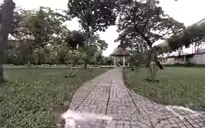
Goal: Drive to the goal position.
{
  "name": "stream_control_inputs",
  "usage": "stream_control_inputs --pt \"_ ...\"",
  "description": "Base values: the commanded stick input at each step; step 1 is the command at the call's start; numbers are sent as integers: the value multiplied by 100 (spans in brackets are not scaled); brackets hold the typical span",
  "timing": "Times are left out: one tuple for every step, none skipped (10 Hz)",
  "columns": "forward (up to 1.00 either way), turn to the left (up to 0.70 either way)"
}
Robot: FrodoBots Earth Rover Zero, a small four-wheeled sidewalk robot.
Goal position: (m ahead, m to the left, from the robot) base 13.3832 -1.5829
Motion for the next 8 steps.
stream_control_inputs --pt "70 0" --pt "70 0" --pt "70 0" --pt "70 0" --pt "70 0" --pt "70 0" --pt "70 0" --pt "70 0"
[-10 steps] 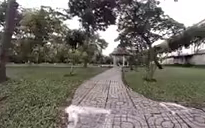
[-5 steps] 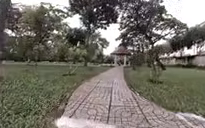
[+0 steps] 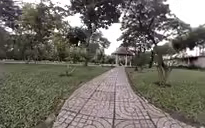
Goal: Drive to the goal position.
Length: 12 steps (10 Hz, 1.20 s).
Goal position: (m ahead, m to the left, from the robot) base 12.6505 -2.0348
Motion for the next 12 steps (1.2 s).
stream_control_inputs --pt "70 0" --pt "70 -3" --pt "70 -25" --pt "70 -9" --pt "70 0" --pt "70 0" --pt "70 0" --pt "70 0" --pt "70 0" --pt "70 0" --pt "70 0" --pt "70 0"
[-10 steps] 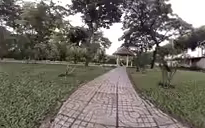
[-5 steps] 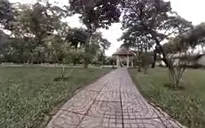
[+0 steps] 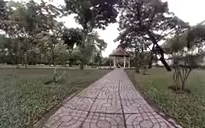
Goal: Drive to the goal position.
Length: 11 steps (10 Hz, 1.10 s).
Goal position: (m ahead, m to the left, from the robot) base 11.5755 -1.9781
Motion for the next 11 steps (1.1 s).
stream_control_inputs --pt "70 0" --pt "70 0" --pt "70 0" --pt "70 0" --pt "70 0" --pt "70 0" --pt "70 0" --pt "70 0" --pt "70 0" --pt "70 0" --pt "70 0"
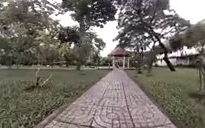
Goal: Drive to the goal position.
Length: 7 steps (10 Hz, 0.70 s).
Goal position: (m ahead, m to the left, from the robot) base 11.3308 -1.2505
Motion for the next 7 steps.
stream_control_inputs --pt "70 0" --pt "70 -17" --pt "70 -27" --pt "70 -27" --pt "70 -27" --pt "70 -27" --pt "70 0"
